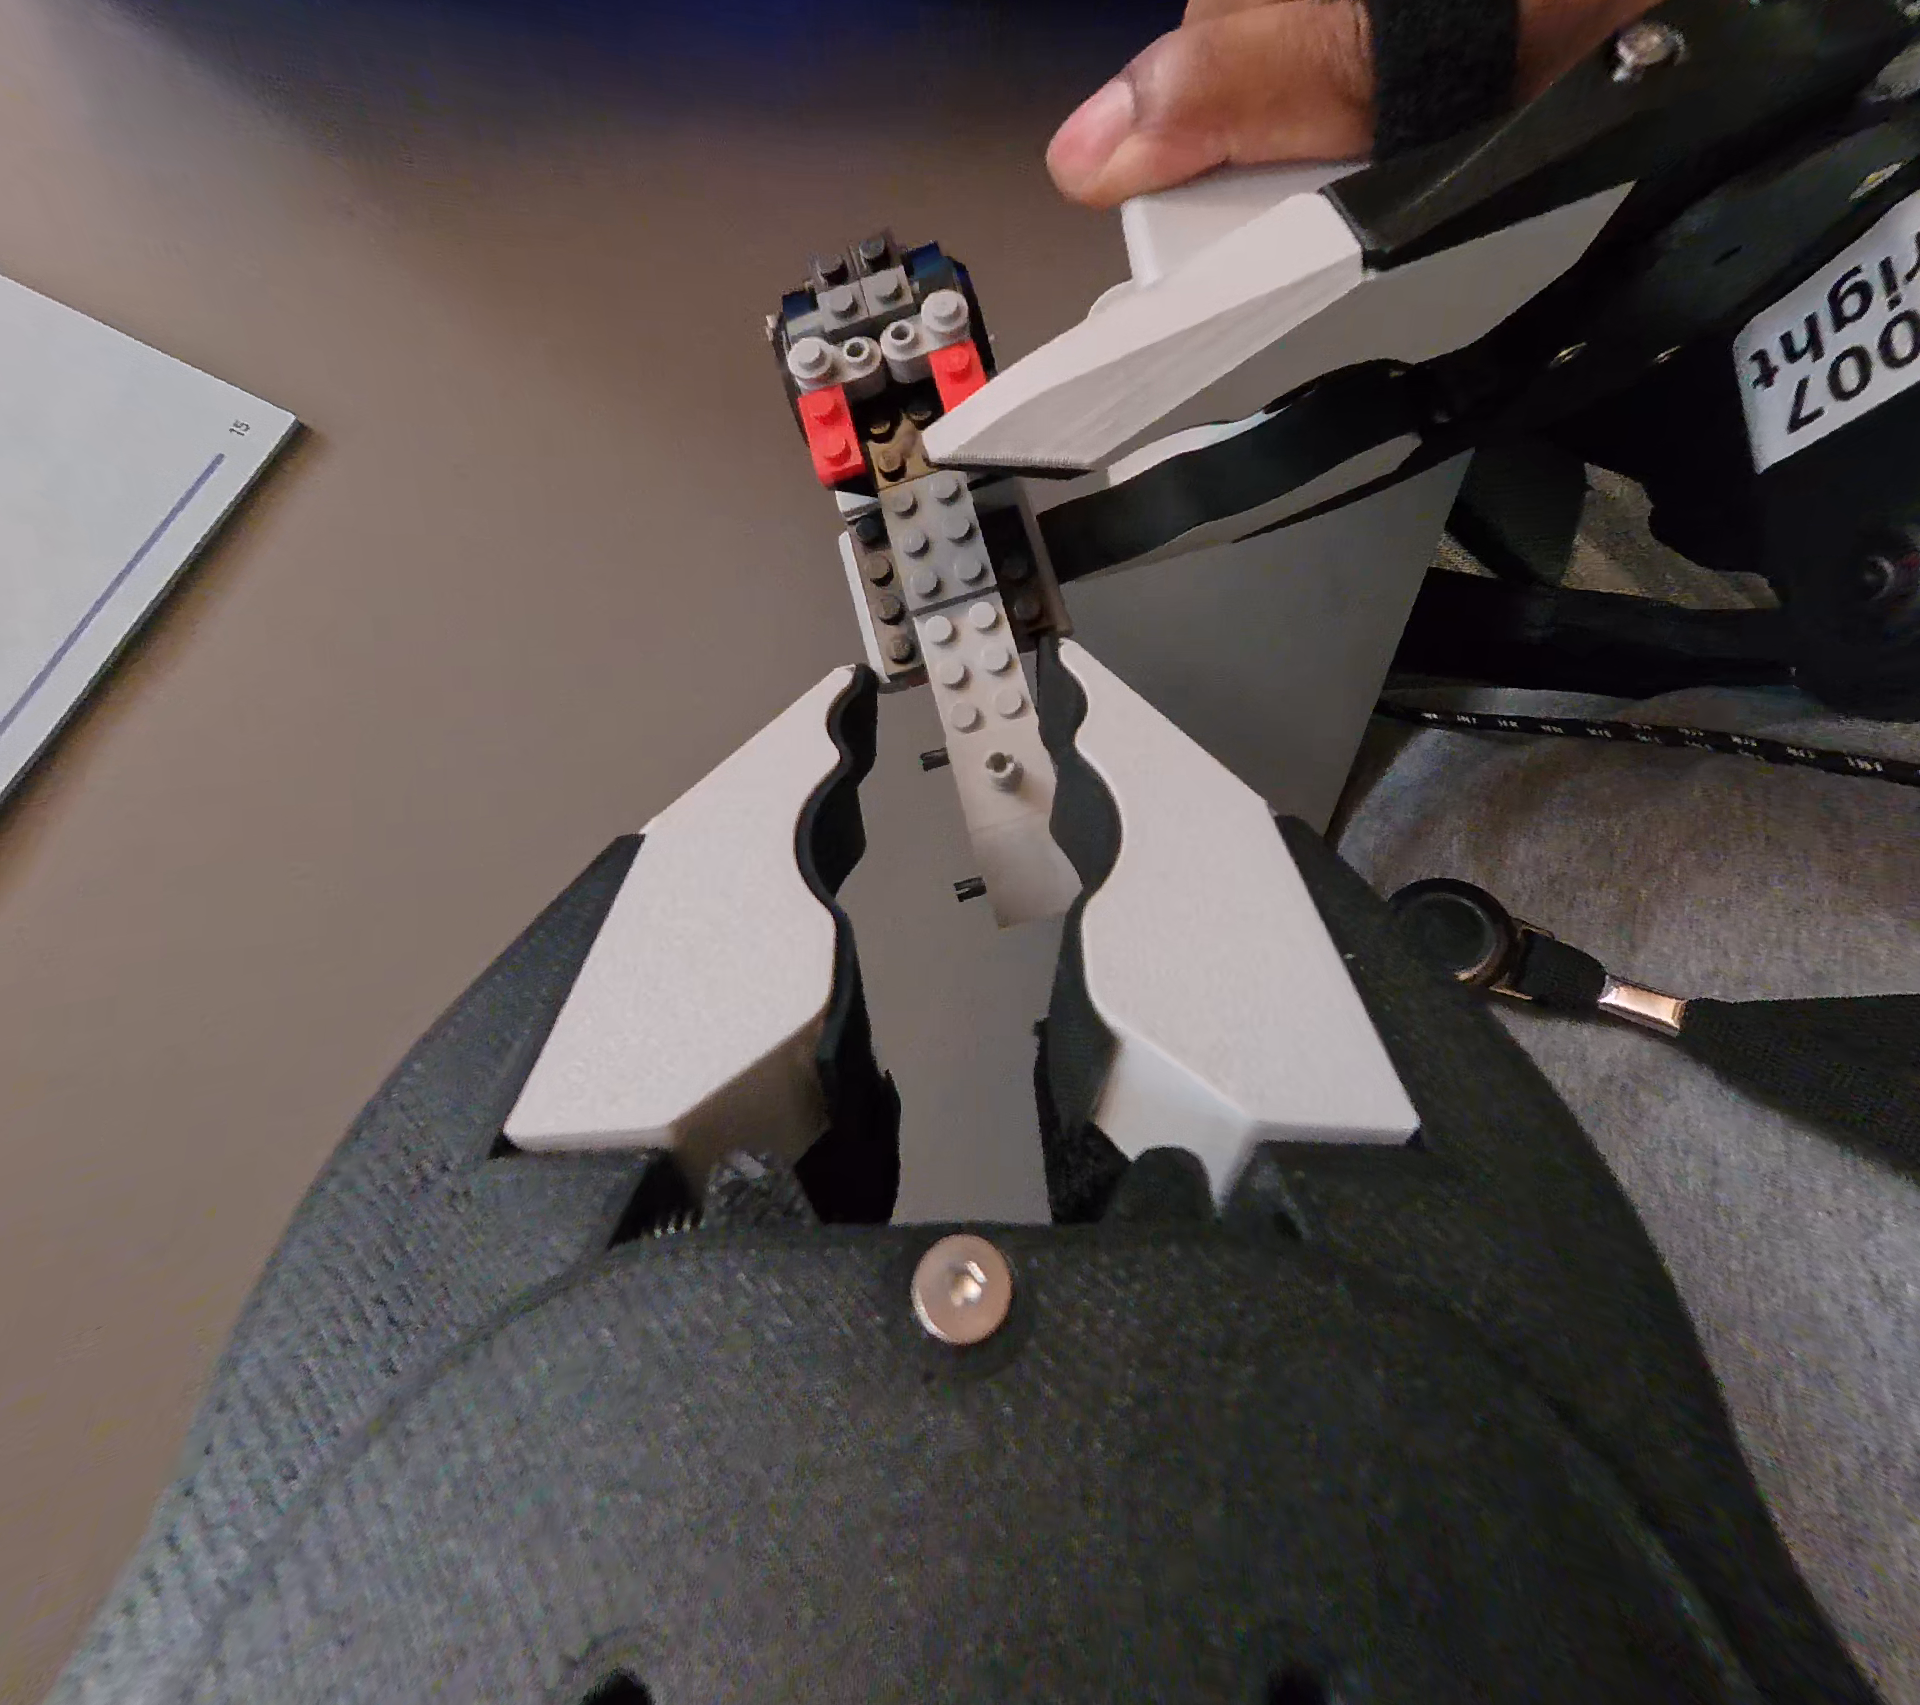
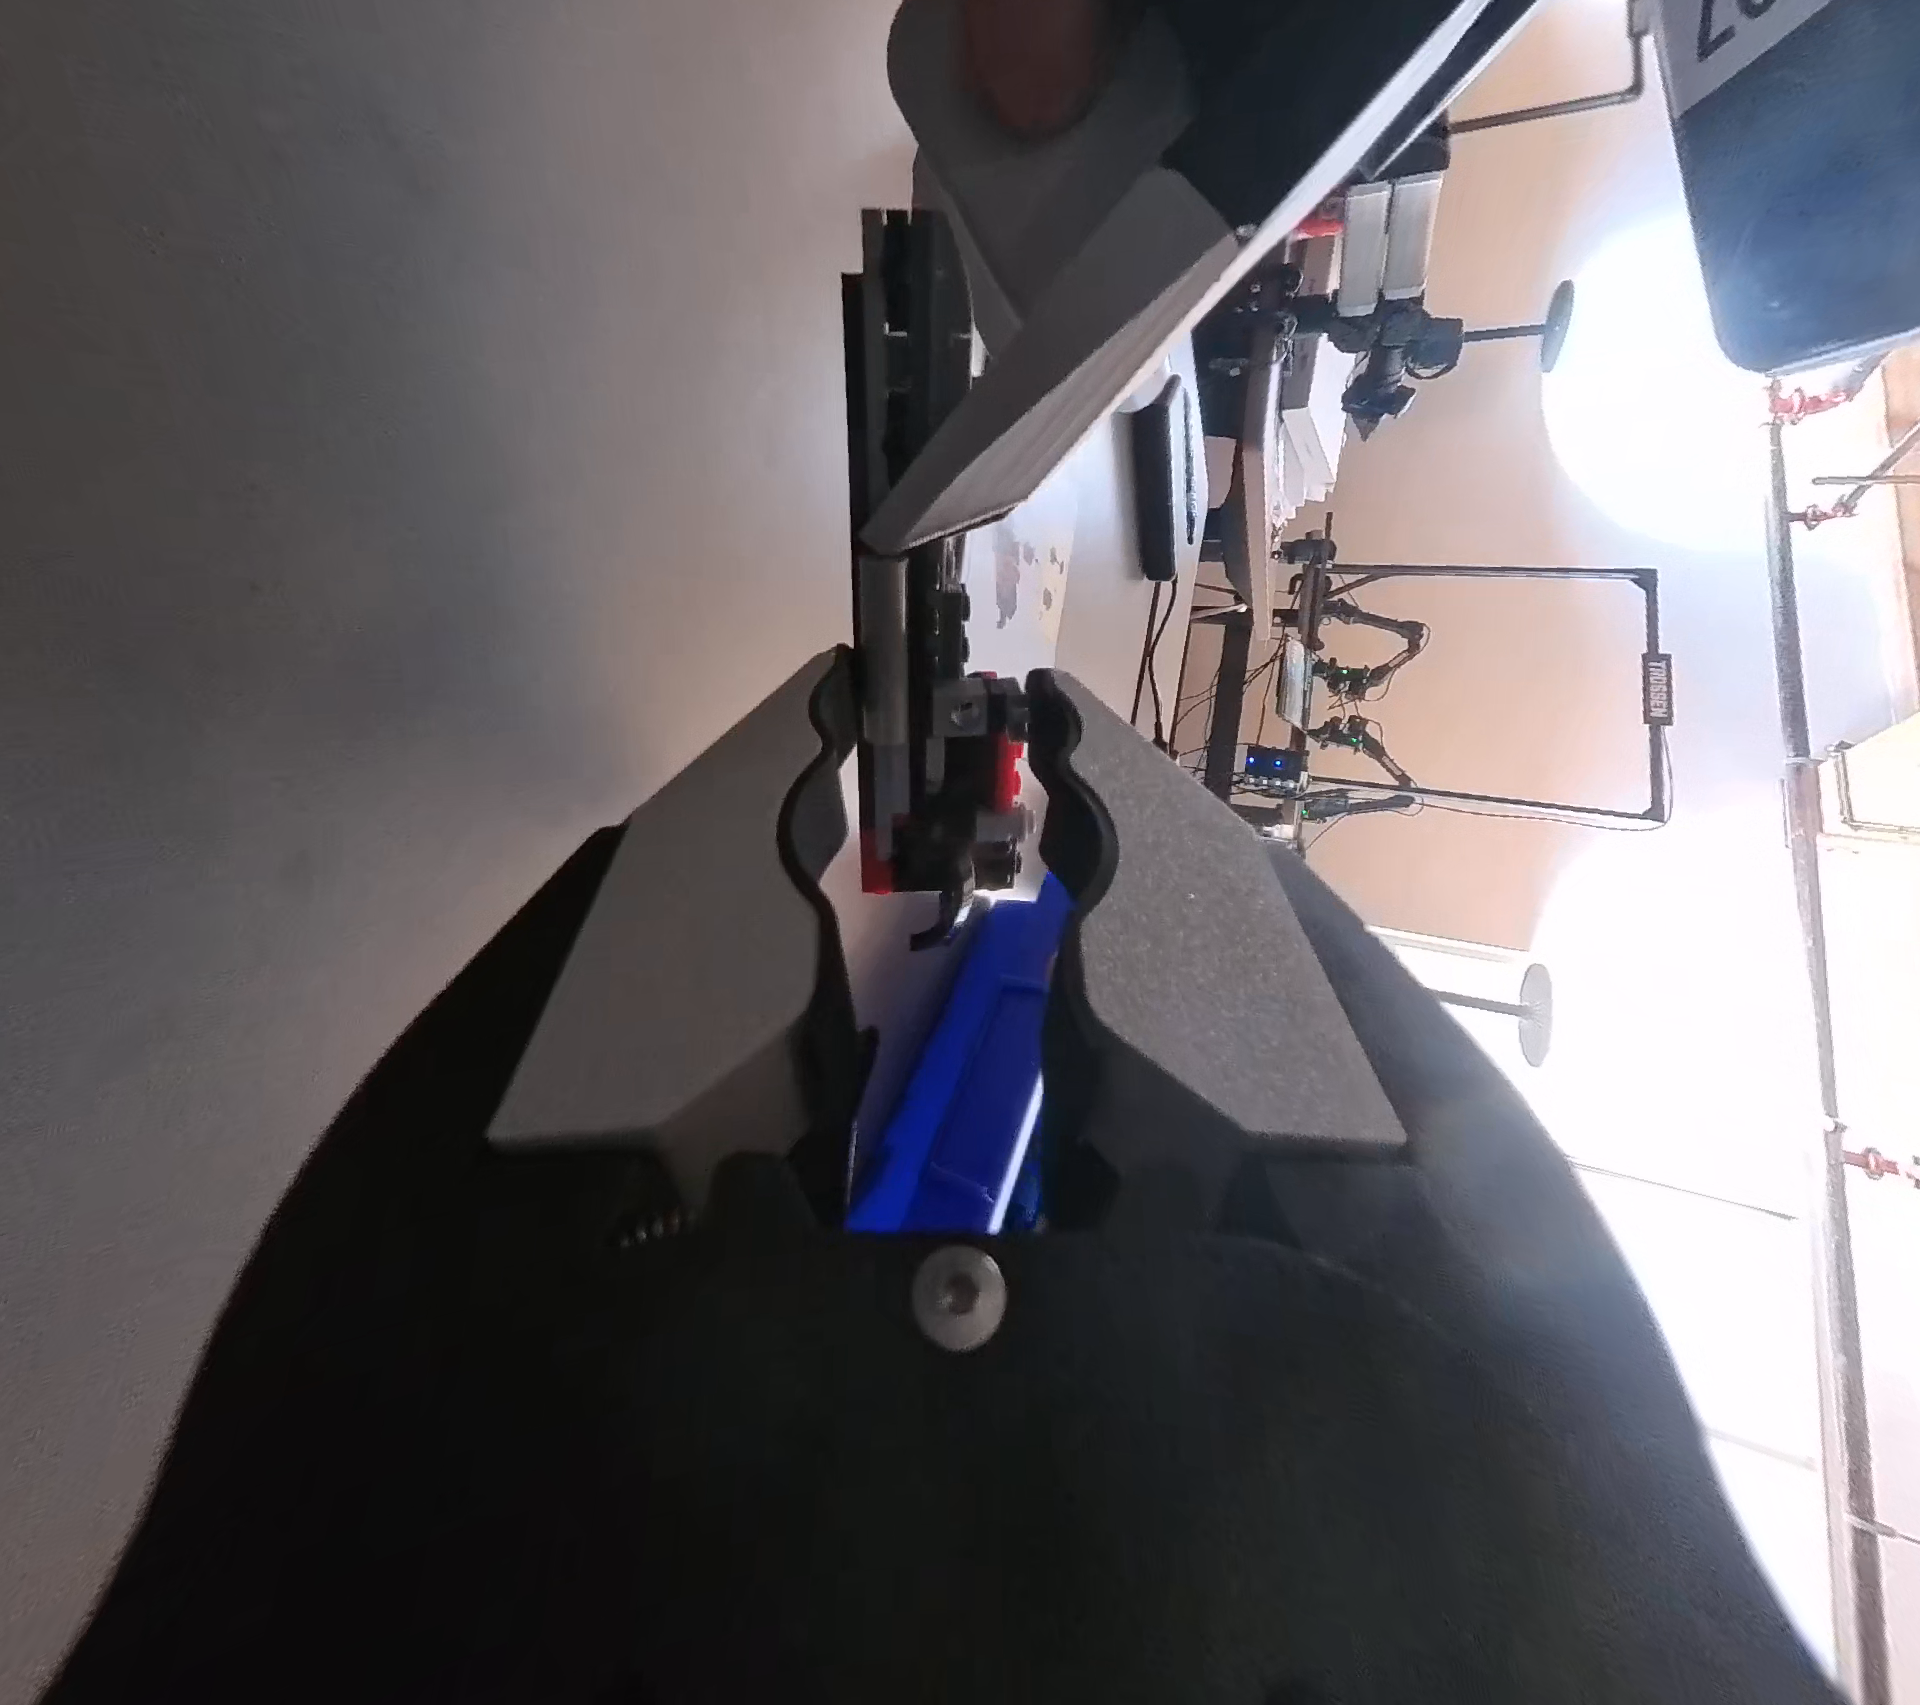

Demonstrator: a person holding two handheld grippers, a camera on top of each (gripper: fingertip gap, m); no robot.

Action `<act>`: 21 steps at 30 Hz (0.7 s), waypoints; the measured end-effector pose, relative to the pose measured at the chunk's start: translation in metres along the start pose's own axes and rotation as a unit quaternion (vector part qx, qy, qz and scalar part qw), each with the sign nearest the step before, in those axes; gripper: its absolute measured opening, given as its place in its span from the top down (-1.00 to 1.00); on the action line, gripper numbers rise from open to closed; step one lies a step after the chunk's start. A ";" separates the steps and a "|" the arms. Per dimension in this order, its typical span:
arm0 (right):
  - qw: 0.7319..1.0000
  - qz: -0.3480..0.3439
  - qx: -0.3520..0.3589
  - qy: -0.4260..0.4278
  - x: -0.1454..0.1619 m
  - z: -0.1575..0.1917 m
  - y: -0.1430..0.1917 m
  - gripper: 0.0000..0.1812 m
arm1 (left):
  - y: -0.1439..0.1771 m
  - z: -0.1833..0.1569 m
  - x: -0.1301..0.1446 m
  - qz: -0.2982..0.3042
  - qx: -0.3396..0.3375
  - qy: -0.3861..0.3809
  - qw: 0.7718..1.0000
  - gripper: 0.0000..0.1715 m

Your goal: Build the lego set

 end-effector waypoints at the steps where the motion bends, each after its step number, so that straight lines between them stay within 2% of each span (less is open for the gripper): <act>1: 1.000 0.000 0.000 0.000 0.000 0.000 0.000 0.62 | 0.000 0.000 0.000 -0.001 0.000 0.000 1.000 0.63; 8: 1.000 0.006 0.006 0.001 0.001 -0.002 -0.001 0.62 | 0.000 0.002 -0.001 -0.007 0.002 0.009 1.000 0.63; 11: 1.000 0.003 0.009 -0.001 0.002 -0.004 -0.001 0.62 | 0.004 0.005 -0.004 -0.030 0.011 0.022 0.999 0.62; 16: 0.999 -0.006 0.008 -0.040 0.004 -0.006 0.000 0.62 | 0.034 0.010 -0.018 -0.124 0.023 -0.011 0.992 0.36; 18: 0.997 -0.016 0.010 -0.077 0.005 -0.009 0.002 0.62 | 0.053 0.015 -0.019 -0.184 0.019 -0.057 0.981 0.25; 21: 0.987 -0.041 0.007 -0.158 0.005 -0.017 0.006 0.62 | 0.071 0.027 -0.006 -0.261 0.021 -0.126 0.957 0.16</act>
Point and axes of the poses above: each gripper's, where its closed fingertips meet, y back along the fingers, x out of its underside, z = x × y across the jaws, the point moved 4 cm from there along y, back along the fingers, and after that the axes turned 12 degrees about -y, right-handed, at the moved point
